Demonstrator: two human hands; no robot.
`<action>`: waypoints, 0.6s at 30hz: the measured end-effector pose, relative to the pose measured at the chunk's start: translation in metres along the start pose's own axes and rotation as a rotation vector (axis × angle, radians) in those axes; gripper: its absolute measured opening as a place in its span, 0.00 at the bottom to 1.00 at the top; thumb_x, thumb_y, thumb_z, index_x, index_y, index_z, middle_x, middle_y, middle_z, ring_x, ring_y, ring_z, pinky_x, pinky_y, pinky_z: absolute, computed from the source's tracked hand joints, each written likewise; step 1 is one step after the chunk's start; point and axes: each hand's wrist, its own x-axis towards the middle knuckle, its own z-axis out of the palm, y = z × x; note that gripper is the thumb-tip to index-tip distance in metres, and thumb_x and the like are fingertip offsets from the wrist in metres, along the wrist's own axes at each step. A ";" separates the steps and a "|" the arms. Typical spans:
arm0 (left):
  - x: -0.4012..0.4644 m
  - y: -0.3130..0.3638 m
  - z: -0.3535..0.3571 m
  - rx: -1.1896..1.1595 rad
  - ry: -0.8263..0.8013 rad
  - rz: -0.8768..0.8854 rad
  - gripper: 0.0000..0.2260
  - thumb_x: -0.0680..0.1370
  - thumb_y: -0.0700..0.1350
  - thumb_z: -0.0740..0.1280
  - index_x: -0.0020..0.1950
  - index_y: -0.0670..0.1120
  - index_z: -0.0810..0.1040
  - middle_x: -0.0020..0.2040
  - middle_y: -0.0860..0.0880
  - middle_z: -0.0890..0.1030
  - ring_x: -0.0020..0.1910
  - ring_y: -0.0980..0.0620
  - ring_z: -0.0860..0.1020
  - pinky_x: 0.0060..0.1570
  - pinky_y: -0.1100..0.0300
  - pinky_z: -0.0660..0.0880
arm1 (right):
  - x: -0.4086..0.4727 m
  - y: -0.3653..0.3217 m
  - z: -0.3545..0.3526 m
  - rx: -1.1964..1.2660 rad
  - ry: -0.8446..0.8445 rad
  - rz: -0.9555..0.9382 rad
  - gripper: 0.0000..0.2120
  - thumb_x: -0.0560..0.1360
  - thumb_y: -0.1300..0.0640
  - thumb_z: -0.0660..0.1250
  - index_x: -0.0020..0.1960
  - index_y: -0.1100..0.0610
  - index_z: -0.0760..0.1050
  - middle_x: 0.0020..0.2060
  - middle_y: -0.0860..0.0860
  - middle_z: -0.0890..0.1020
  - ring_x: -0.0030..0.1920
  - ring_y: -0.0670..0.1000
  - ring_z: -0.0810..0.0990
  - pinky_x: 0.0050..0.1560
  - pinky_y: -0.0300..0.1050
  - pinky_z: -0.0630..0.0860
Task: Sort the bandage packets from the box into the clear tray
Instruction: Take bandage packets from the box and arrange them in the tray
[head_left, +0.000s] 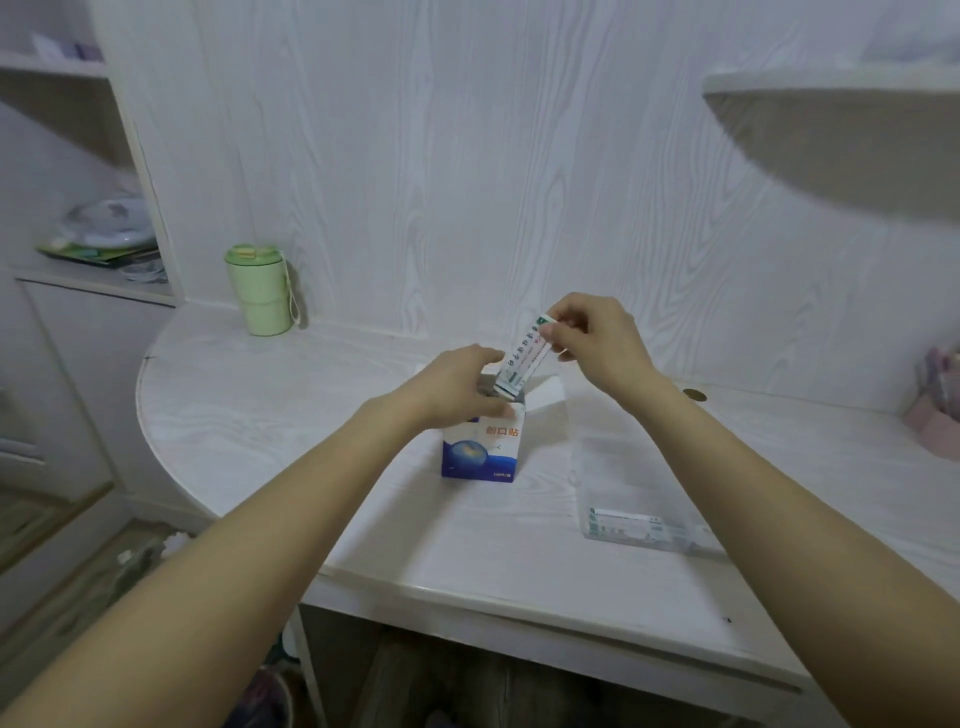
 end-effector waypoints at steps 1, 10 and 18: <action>0.000 0.007 0.001 -0.077 0.051 0.033 0.25 0.75 0.48 0.70 0.71 0.49 0.69 0.65 0.49 0.74 0.60 0.50 0.75 0.57 0.51 0.75 | -0.002 0.000 -0.005 0.068 0.039 0.000 0.04 0.75 0.63 0.67 0.42 0.58 0.77 0.35 0.51 0.80 0.35 0.47 0.78 0.40 0.39 0.79; -0.013 0.072 0.028 -0.442 -0.147 0.058 0.13 0.83 0.48 0.56 0.57 0.44 0.77 0.49 0.46 0.84 0.42 0.52 0.82 0.42 0.63 0.74 | -0.069 0.028 -0.053 0.652 0.062 0.162 0.08 0.76 0.69 0.64 0.44 0.59 0.79 0.36 0.52 0.83 0.37 0.45 0.83 0.42 0.36 0.79; -0.019 0.091 0.080 -0.760 -0.094 -0.035 0.05 0.78 0.42 0.66 0.50 0.44 0.80 0.44 0.47 0.85 0.37 0.50 0.84 0.31 0.67 0.72 | -0.110 0.061 -0.078 0.625 0.038 0.304 0.12 0.72 0.72 0.68 0.49 0.58 0.80 0.41 0.56 0.84 0.41 0.50 0.84 0.43 0.39 0.80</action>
